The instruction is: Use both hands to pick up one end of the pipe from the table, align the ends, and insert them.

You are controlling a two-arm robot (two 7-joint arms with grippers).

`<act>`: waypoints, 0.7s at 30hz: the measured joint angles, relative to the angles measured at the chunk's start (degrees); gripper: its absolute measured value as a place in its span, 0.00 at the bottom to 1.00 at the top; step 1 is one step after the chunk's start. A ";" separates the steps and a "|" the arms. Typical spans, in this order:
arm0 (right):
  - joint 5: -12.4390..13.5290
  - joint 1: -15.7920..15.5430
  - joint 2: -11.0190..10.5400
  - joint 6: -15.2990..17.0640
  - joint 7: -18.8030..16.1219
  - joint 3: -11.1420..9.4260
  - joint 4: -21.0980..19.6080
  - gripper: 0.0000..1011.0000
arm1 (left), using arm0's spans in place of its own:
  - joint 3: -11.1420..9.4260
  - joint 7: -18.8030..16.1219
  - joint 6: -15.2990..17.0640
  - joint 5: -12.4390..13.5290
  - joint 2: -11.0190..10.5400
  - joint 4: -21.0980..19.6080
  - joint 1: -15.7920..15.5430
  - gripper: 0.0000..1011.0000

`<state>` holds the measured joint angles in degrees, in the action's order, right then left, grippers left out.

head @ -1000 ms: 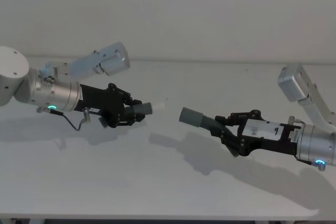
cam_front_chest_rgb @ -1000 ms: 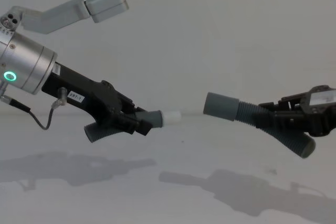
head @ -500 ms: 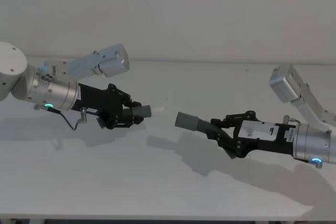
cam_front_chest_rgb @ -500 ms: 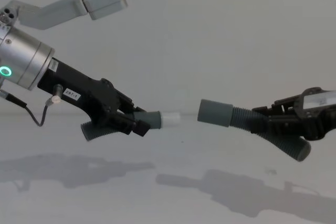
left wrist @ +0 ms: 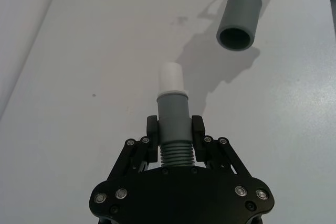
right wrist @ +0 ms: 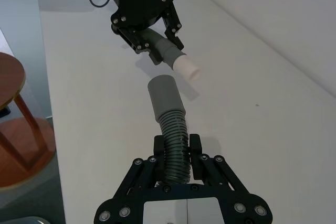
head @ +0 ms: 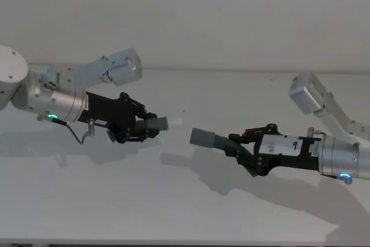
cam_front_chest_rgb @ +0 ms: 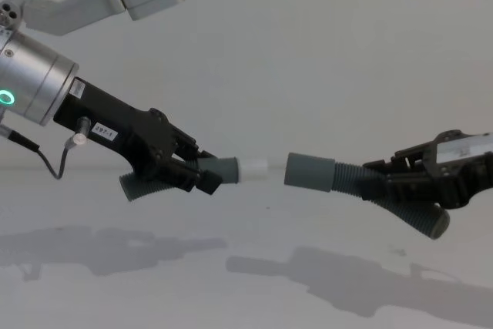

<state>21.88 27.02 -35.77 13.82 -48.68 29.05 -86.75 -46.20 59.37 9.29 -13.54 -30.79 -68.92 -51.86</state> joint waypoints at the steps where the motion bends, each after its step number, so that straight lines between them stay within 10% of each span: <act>1: -0.03 0.20 0.02 0.05 -0.03 0.14 0.14 0.28 | -0.02 0.02 -0.06 -0.05 0.00 0.02 -0.04 0.36; 21: -0.17 2.68 0.70 0.46 -0.12 2.05 2.40 0.28 | -0.60 0.39 -1.47 -1.14 0.51 1.61 -1.18 0.36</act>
<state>21.71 29.70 -35.07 14.28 -48.80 31.10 -84.34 -46.80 59.76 7.82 -14.68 -30.28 -67.30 -53.04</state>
